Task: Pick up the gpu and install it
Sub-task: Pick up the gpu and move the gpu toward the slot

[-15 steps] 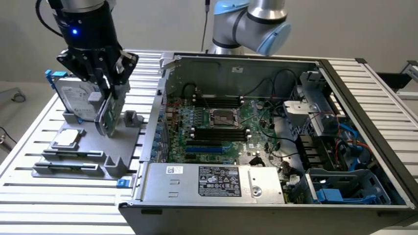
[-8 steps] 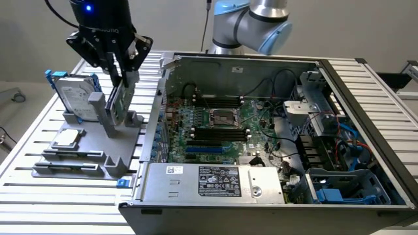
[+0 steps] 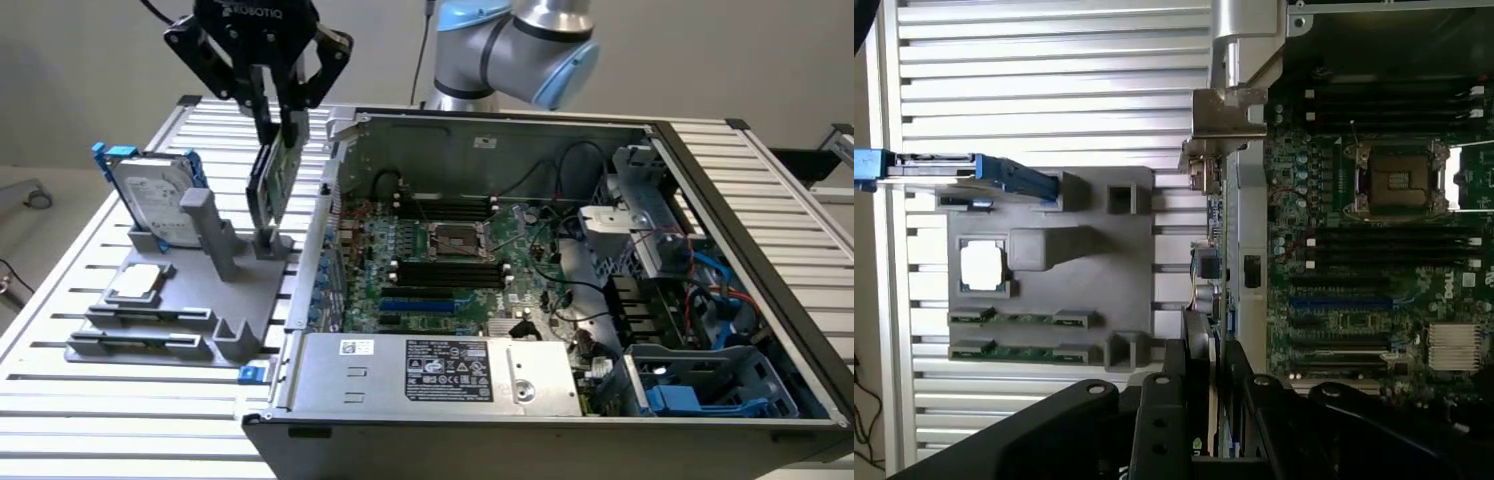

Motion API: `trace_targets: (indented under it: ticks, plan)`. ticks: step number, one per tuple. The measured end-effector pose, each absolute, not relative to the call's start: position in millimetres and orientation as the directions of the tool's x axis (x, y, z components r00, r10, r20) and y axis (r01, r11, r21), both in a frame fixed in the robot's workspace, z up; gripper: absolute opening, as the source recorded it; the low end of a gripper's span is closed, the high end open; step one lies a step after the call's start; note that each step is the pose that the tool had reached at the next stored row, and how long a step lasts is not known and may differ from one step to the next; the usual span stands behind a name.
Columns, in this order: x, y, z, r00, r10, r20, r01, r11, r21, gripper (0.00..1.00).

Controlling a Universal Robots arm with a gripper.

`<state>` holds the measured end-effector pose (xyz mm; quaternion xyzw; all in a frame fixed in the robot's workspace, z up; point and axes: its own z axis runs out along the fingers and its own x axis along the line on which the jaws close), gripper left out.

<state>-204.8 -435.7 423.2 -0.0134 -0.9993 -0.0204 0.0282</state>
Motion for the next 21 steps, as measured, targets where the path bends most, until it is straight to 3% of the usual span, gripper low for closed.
trace_targets:
  ticks: [9, 21]
  plan:
    - [-164.1, -435.8, 423.4, -0.997, 0.026, 0.066, 0.028, 0.999, 0.040, 0.27]
    - [-109.2, -433.8, 402.7, -0.997, 0.026, 0.066, 0.028, 0.999, 0.039, 0.27]
